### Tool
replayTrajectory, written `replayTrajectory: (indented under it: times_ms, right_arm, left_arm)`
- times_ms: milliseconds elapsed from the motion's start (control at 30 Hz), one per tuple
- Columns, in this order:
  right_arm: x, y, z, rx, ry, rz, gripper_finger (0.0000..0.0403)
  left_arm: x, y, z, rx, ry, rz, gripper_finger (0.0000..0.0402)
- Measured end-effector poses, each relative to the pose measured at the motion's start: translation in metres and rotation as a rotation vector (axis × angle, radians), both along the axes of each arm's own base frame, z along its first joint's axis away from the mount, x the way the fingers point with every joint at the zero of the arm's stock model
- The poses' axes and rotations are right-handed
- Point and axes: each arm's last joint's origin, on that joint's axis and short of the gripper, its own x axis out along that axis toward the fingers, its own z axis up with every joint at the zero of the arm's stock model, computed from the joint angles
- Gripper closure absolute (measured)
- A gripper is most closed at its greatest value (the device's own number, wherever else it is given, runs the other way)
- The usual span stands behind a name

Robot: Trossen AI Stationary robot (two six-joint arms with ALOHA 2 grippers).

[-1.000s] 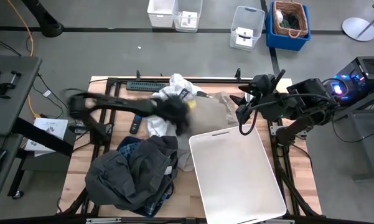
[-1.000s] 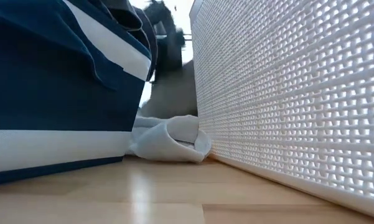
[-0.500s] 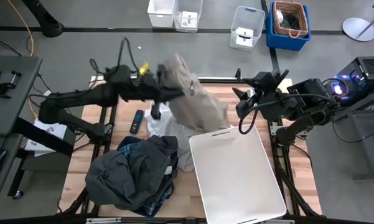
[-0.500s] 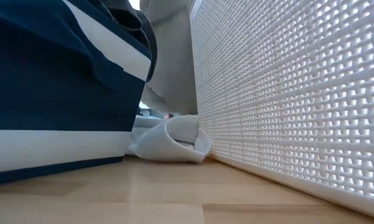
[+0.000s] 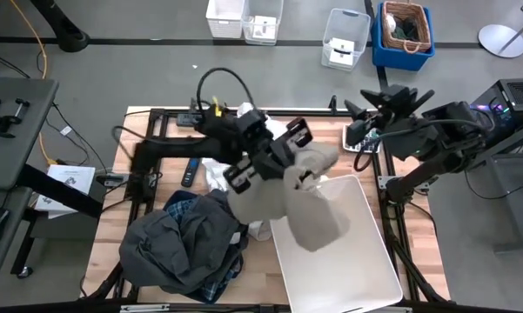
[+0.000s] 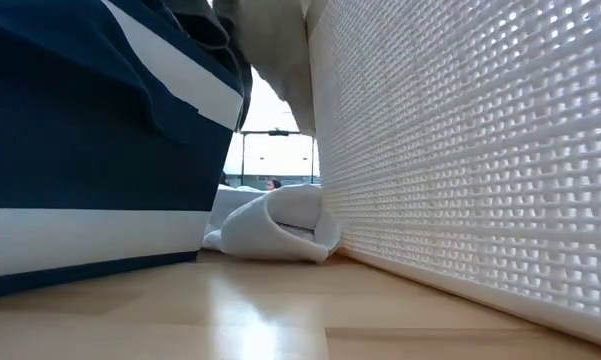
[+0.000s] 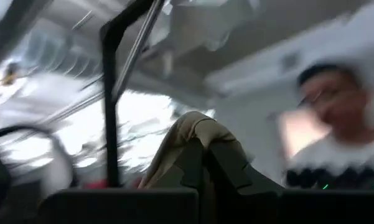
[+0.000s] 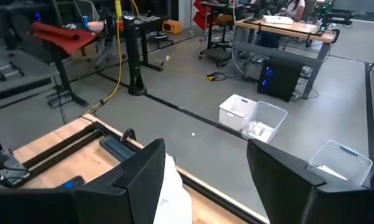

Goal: Sort clothes
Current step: Put brown short into the white laundry organizer

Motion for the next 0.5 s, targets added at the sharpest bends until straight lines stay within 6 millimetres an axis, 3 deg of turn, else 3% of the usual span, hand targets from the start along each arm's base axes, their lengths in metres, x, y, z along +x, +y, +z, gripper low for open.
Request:
replayTrajectory:
  times_ms: [100,200,333,500]
  right_arm:
    - [-0.006,-0.002,0.002,-0.001,-0.016,-0.007,0.0181]
    - [-0.010,-0.004,0.004,0.002,-0.025,-0.007,0.0181]
    - [-0.013,-0.005,0.005,-0.001,-0.025,-0.006,0.0181]
    - [-0.014,-0.005,0.005,-0.001,-0.028,-0.005,0.0181]
  left_arm:
    - [0.016,-0.002,-0.002,-0.025,-0.001,-0.169,0.0402]
    - [0.034,-0.007,-0.027,-0.043,0.110,-0.258,0.0401]
    - [0.063,-0.006,-0.077,0.006,0.410,-0.308,0.0402]
    - [0.100,-0.009,-0.161,-0.022,0.869,-0.286,0.0386]
